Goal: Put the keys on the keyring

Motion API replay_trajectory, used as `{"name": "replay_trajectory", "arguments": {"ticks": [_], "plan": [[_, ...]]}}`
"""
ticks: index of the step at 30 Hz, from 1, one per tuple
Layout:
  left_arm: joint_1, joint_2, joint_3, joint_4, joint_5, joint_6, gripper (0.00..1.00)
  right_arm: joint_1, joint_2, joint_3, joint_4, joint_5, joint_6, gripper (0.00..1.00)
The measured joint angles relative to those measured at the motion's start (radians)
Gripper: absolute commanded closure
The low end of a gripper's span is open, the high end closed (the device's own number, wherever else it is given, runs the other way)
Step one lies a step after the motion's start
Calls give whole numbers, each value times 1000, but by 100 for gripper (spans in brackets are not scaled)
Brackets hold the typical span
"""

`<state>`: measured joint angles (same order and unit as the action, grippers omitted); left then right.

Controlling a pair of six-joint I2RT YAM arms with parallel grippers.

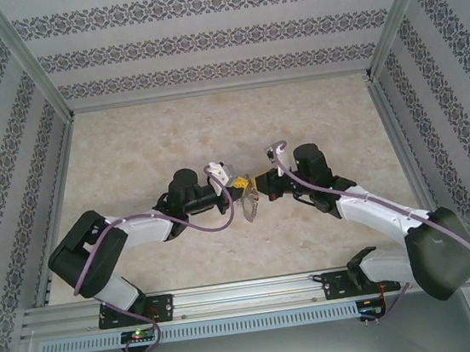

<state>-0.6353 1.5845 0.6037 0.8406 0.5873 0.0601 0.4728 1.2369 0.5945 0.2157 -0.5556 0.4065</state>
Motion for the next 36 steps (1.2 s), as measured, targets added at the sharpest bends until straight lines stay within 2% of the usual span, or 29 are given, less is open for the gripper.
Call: {"name": "replay_trajectory", "arguments": {"ticks": [10, 12, 19, 22, 25, 27, 30, 36], "plan": [[0, 91, -8, 123, -60, -69, 100, -50, 136, 46, 24, -113, 194, 99], [0, 91, -12, 132, -68, -70, 100, -53, 143, 46, 32, -123, 219, 94], [-4, 90, -14, 147, -72, -73, 100, -72, 146, 46, 39, -157, 282, 90], [-5, 82, -14, 148, -72, -73, 100, -78, 146, 46, 35, -168, 303, 82], [-6, 65, -14, 154, -69, -73, 100, -79, 146, 46, 32, -173, 324, 81], [-6, 54, -14, 155, -69, -73, 100, -80, 147, 46, 31, -182, 335, 89], [-6, 48, -14, 155, -69, -73, 100, -80, 148, 47, 39, -206, 351, 93], [-5, 47, -14, 155, -66, -92, 100, -80, 173, 68, 40, -233, 365, 86]]}}
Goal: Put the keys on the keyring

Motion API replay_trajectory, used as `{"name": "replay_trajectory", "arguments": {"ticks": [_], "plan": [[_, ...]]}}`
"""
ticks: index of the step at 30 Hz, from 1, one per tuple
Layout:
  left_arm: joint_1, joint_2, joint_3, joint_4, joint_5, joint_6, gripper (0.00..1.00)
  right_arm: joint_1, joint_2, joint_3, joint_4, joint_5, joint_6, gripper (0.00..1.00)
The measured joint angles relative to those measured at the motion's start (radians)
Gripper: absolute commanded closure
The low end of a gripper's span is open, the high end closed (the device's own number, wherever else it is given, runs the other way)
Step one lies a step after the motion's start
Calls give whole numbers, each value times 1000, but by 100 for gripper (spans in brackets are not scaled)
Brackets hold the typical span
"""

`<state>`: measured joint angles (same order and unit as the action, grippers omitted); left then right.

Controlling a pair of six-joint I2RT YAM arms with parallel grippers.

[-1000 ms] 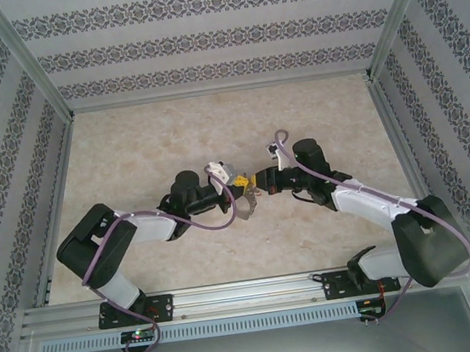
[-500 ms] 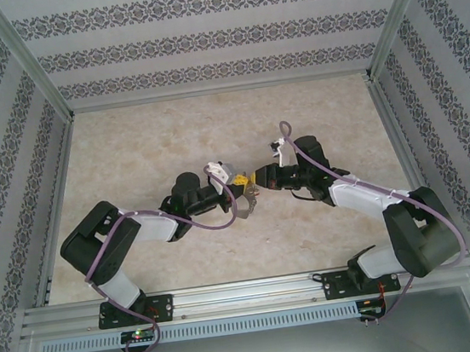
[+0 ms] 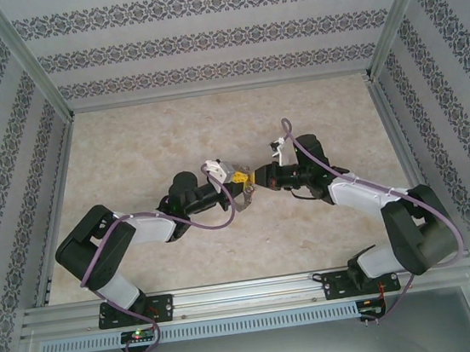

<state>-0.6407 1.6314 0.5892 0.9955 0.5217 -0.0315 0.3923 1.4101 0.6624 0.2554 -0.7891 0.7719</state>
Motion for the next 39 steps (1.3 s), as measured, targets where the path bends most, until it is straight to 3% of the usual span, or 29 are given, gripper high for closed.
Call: {"name": "replay_trajectory", "arguments": {"ticks": [7, 13, 20, 27, 32, 39], "plan": [[6, 0, 0, 1, 0, -15, 100, -5, 27, 46, -81, -3, -39, 75], [0, -10, 3, 6, 9, -14, 100, -3, -69, 55, -203, 109, -148, 65], [-2, -56, 21, 6, 45, 8, 100, -4, -269, 46, -245, 217, -392, 66], [-2, -61, 25, -24, 81, 35, 100, 18, -342, 36, -268, 243, -732, 70], [-2, -61, 37, -73, 113, 60, 100, 18, -324, 63, -291, 274, -873, 72], [-2, -64, 43, -141, 158, 88, 100, 36, -195, 132, -315, 132, -1018, 72]]}}
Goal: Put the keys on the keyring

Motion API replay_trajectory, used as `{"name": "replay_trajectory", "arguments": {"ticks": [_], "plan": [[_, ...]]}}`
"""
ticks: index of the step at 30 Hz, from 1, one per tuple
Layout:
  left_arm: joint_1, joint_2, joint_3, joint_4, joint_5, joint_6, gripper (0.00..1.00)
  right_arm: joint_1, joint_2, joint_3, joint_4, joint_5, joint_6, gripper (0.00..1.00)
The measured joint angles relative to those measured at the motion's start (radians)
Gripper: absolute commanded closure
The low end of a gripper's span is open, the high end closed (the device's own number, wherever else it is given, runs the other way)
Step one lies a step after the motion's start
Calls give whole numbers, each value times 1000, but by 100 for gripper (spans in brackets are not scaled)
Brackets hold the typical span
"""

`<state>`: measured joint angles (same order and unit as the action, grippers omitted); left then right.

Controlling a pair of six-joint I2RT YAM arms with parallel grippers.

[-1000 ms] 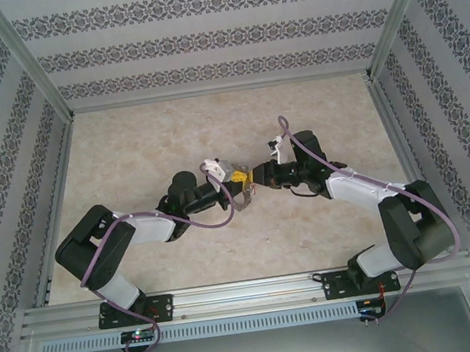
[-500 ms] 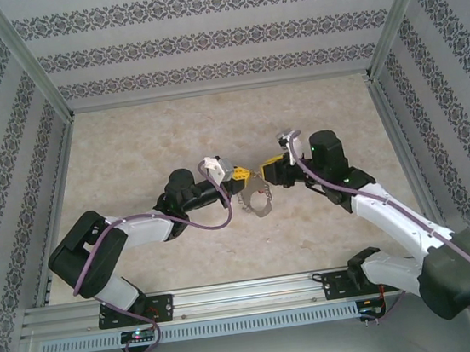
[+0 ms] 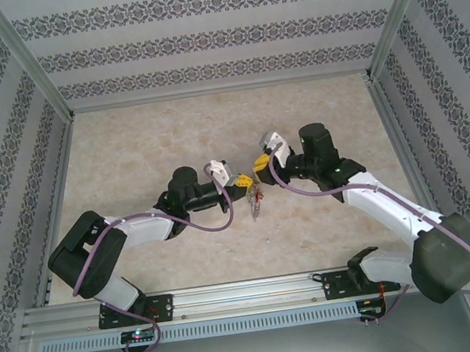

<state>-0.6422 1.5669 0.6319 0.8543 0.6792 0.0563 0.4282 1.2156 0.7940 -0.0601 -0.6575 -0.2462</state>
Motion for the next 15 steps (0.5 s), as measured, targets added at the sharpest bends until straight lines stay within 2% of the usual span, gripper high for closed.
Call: {"name": "replay_trajectory", "arguments": {"ticks": [8, 12, 15], "plan": [[0, -8, 0, -42, 23, 13, 100, 20, 9, 3, -104, -52, -197, 72], [0, -18, 0, -58, 29, 16, 100, 19, 9, 11, -148, -55, -258, 78], [0, -29, 0, -72, 35, 19, 100, 19, 16, 23, -176, -56, -286, 79]]}}
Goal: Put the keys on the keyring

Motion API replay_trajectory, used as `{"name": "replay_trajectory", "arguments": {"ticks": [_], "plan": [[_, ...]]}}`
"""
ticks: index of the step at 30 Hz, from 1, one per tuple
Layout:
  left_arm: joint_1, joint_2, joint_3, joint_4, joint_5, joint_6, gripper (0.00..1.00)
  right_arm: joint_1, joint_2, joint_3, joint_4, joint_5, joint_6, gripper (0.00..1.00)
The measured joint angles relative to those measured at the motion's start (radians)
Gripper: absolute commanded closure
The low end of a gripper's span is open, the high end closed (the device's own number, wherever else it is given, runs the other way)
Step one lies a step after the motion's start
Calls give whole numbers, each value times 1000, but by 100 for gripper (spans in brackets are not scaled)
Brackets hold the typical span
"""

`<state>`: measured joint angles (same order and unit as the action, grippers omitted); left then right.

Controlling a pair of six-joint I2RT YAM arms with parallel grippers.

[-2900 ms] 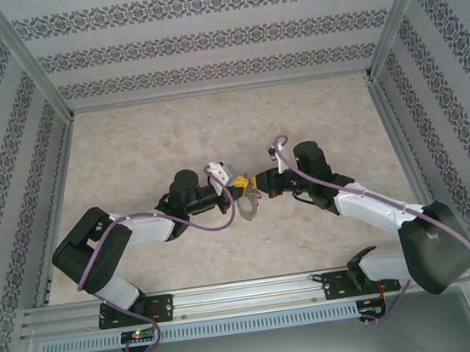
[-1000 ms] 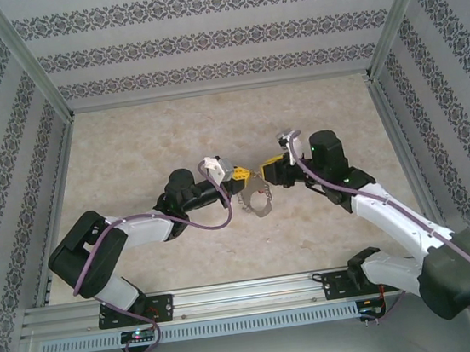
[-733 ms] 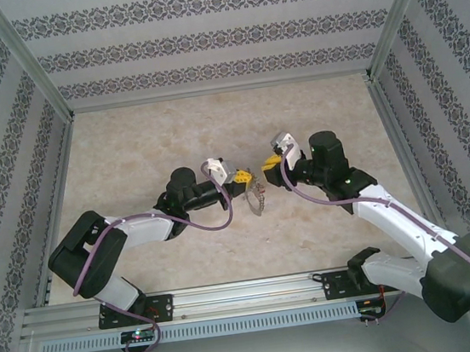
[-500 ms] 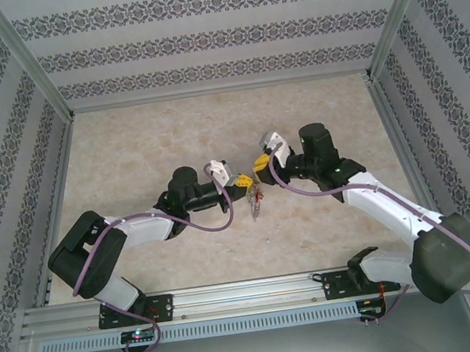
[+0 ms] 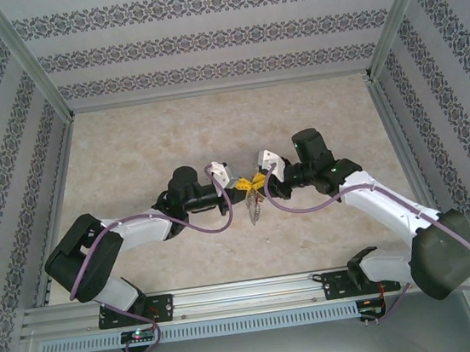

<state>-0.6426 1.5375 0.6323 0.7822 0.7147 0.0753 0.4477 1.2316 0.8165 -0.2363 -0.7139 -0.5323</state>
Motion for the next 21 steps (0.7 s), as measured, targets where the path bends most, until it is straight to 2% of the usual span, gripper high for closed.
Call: {"name": "replay_trajectory", "arguments": {"ticks": [12, 21], "plan": [[1, -9, 0, -54, 11, 20, 100, -6, 35, 23, -37, -8, -43, 71], [0, -30, 0, -54, 18, 31, 100, -27, -25, 23, -37, 13, -59, 68]]}}
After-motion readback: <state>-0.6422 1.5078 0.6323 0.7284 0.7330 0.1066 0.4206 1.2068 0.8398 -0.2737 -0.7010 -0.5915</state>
